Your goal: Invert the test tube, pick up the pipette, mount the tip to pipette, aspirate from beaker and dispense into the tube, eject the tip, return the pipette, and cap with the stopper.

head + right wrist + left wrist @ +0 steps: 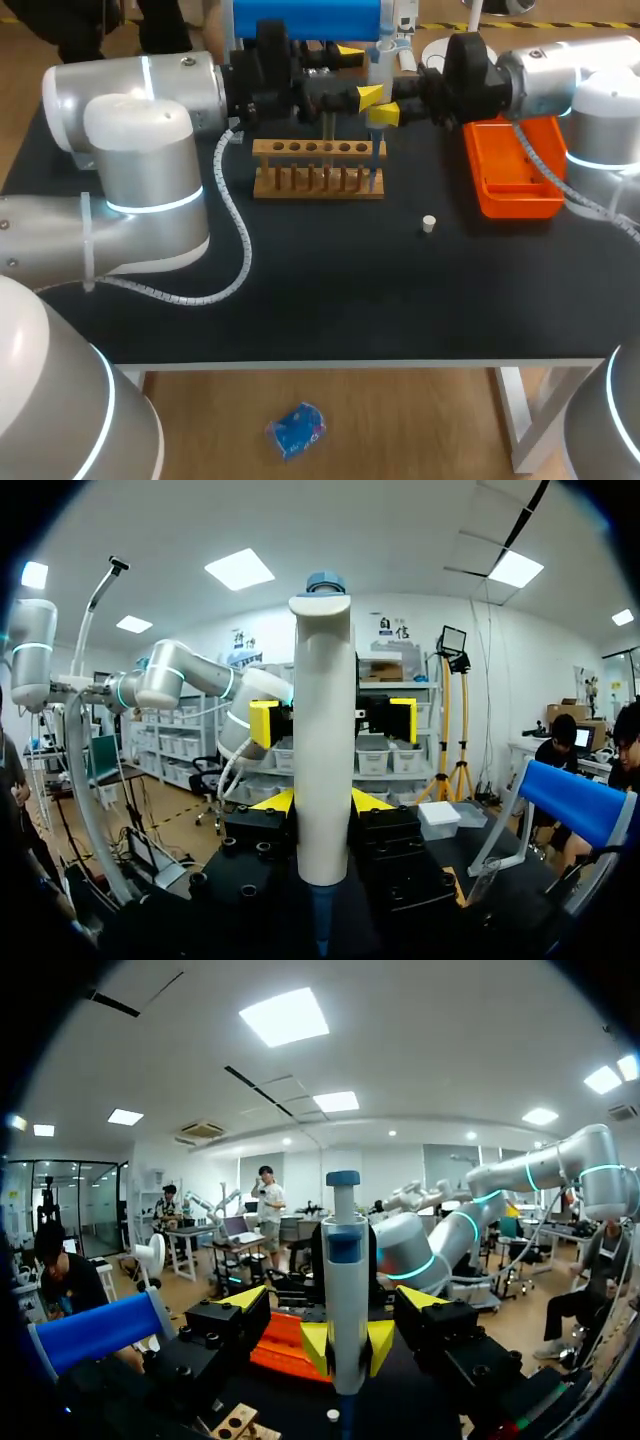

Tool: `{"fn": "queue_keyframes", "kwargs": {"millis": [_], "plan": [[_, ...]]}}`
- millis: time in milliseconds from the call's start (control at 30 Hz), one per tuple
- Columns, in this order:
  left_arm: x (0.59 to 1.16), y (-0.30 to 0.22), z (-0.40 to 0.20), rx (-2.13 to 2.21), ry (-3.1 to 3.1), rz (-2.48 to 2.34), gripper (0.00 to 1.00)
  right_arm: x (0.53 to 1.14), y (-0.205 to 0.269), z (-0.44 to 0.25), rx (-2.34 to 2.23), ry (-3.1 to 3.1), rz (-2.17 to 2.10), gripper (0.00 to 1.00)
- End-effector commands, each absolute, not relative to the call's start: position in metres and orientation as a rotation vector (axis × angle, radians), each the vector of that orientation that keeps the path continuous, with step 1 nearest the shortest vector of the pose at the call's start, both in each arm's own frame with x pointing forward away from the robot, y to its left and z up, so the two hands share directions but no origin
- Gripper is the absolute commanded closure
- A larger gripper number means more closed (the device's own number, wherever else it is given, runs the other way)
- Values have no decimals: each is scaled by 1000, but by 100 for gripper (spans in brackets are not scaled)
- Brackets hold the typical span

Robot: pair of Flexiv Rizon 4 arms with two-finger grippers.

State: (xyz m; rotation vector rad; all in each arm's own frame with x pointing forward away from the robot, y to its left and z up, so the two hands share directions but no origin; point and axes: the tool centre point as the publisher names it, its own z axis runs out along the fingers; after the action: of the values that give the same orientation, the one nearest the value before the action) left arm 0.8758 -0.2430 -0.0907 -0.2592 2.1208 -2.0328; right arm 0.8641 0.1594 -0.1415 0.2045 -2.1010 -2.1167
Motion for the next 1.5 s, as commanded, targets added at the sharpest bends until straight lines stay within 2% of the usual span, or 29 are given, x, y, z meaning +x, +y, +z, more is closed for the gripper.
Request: {"fn": "queue_keyframes", "kwargs": {"millis": [33,467,933,1500], "plan": [[875,-239,-88,-302,2095,-2011,0,858,138,-139,185,-2123,-2128,100],[893,-255,-89,-389,2099,-2040,0,864,56,-130,105,-2220,-2209,100],[900,-284,-90,-437,2156,-2027,0,898,-32,-129,22,-2306,-2265,100],[937,-320,-78,-421,2224,-1997,0,956,-92,-151,-48,-2338,-2283,100]]}}
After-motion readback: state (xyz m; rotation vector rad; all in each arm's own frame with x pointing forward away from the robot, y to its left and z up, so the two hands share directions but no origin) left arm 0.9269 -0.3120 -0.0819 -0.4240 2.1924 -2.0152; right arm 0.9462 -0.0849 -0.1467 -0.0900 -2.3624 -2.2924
